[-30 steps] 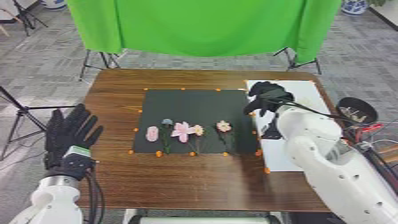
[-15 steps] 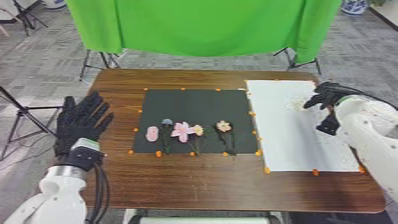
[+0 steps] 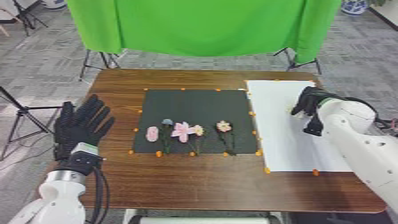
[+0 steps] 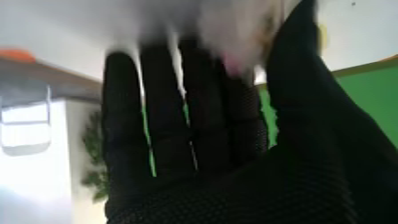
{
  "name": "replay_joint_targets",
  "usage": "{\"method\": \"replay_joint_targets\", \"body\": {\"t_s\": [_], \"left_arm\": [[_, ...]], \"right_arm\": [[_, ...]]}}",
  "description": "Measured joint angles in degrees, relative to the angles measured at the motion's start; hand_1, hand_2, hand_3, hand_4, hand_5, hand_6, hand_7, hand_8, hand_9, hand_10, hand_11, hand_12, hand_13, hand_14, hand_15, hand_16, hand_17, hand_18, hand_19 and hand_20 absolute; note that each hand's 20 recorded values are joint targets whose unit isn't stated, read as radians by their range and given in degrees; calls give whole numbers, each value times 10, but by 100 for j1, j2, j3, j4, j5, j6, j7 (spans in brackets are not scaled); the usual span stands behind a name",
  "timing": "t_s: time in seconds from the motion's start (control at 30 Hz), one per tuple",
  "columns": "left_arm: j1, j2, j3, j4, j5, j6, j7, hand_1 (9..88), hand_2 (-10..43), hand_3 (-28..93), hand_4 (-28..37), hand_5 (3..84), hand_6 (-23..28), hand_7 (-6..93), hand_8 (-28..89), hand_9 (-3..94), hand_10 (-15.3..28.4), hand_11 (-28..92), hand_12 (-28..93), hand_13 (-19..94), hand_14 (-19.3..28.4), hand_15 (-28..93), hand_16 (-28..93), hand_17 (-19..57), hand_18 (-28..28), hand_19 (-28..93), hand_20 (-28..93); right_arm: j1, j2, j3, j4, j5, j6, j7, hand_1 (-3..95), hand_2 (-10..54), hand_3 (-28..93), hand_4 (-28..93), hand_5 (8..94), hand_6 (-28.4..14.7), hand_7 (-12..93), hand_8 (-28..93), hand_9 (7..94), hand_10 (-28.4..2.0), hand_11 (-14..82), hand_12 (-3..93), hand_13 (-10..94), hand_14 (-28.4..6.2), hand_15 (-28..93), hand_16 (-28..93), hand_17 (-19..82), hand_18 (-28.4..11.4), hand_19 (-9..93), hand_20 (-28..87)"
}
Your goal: Arrange flowers
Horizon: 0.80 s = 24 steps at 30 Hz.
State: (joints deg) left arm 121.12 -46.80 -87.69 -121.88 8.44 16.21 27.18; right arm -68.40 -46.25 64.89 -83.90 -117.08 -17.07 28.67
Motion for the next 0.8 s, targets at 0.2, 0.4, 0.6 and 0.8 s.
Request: {"method": "replay_joint_targets", "body": {"t_s": [0.2, 0.4, 0.6, 0.8], "left_arm": [[-13, 23, 14, 12, -66, -14, 4, 235, 175, 637, -283, 411, 83, 155, -89, 301, 141, 166, 97, 172, 133, 272, -69, -87, 133, 363, 68], [127, 102, -154, -84, -181, 21, 90, 240, 176, 647, -283, 417, 87, 162, -93, 304, 143, 175, 96, 175, 133, 277, -71, -86, 134, 367, 68], [402, 103, -401, -220, -343, 142, 249, 240, 188, 660, -283, 423, 89, 169, -94, 310, 145, 189, 95, 183, 134, 298, -76, -88, 136, 381, 70], [470, 102, -332, -300, -428, 236, 276, 243, 190, 665, -283, 427, 91, 173, -96, 313, 148, 189, 90, 185, 135, 301, -83, -84, 134, 383, 67]], "right_arm": [[-587, 125, 4, -360, 296, 1157, -180, 557, -67, 690, -283, 721, 47, 355, -48, 860, -56, 71, 363, 710, -33, 240, 384, 291, -151, 599, 257], [-1532, 495, 173, -1625, 449, 1989, -205, 539, -73, 698, -283, 711, 29, 309, -43, 822, -79, 95, 316, 702, -51, 266, 359, 288, -167, 625, 264], [-1875, 311, 228, -2894, -95, 1224, -345, 499, -63, 702, -283, 694, 12, 276, -33, 769, -105, 167, 230, 682, -81, 321, 250, 279, -171, 608, 239], [-1861, -256, -76, -3167, -214, 729, -600, 503, -77, 709, -283, 688, 9, 275, -35, 758, -107, 165, 217, 680, -84, 327, 234, 281, -177, 629, 245]]}}
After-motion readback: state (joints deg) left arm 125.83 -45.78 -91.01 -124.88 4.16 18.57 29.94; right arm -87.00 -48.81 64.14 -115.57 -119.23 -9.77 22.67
